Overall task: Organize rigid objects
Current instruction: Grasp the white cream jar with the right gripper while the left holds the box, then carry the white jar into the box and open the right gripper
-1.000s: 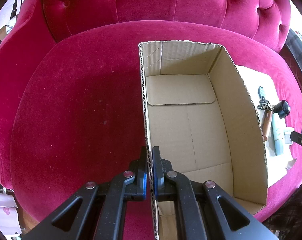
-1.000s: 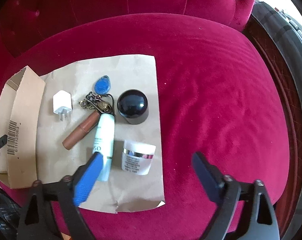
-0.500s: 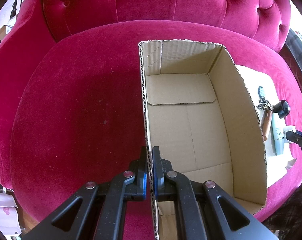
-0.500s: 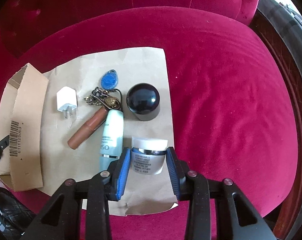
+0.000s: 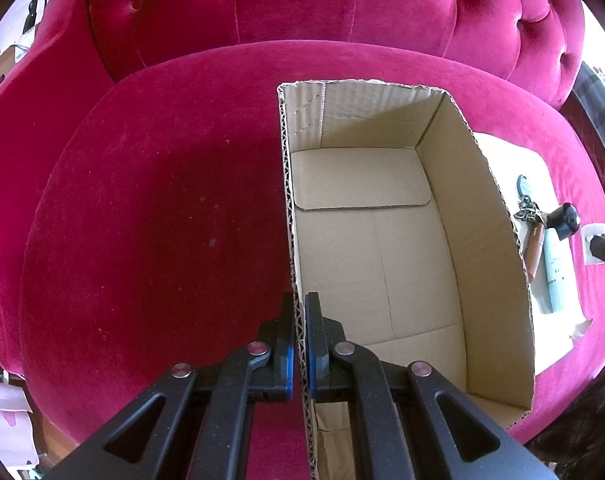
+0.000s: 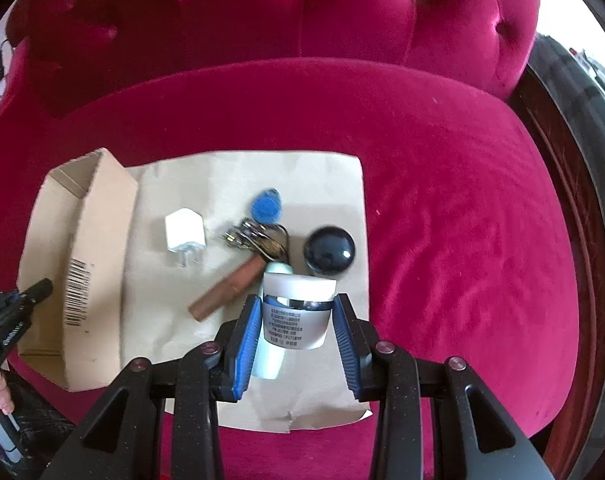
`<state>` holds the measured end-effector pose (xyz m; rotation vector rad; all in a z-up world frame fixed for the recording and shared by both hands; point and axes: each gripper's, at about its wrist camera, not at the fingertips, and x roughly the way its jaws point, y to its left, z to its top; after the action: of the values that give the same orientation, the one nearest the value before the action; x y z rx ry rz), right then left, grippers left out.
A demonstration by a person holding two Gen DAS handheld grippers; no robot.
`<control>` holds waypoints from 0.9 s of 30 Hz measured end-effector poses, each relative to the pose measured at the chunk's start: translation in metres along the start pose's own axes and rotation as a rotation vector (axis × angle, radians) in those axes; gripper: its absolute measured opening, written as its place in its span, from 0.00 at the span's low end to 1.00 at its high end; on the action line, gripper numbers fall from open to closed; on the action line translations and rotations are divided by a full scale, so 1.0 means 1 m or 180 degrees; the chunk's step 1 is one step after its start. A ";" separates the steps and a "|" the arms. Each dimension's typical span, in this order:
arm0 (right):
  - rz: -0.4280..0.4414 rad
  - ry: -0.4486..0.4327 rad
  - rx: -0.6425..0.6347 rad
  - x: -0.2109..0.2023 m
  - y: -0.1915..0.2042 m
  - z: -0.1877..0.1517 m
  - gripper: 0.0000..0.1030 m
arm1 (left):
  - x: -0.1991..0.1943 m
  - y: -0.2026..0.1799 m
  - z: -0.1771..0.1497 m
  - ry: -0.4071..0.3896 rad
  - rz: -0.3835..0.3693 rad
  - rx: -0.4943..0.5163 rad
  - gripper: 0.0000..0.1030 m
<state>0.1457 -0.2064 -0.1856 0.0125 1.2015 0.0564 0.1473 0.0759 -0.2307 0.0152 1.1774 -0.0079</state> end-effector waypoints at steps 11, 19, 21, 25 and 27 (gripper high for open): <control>0.0195 -0.0223 -0.0346 -0.027 0.036 0.014 0.38 | 0.002 0.006 -0.002 -0.0005 -0.0063 -0.0046 0.04; 0.0393 -0.0330 -0.0649 -0.033 0.070 0.019 0.38 | 0.003 0.015 -0.003 -0.0003 -0.0110 -0.0085 0.04; 0.0429 -0.0359 -0.0732 -0.033 0.078 0.021 0.38 | 0.003 0.015 -0.003 -0.0005 -0.0112 -0.0078 0.04; 0.0536 -0.0399 -0.0873 -0.034 0.094 0.024 0.38 | 0.003 0.017 -0.003 -0.0016 -0.0126 -0.0077 0.04; 0.0597 -0.0418 -0.0944 -0.035 0.102 0.025 0.38 | 0.002 0.018 -0.004 -0.0025 -0.0124 -0.0078 0.04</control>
<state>0.1526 -0.1058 -0.1401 -0.1295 1.0487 0.3921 0.1449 0.0940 -0.2341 -0.0292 1.1698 -0.0278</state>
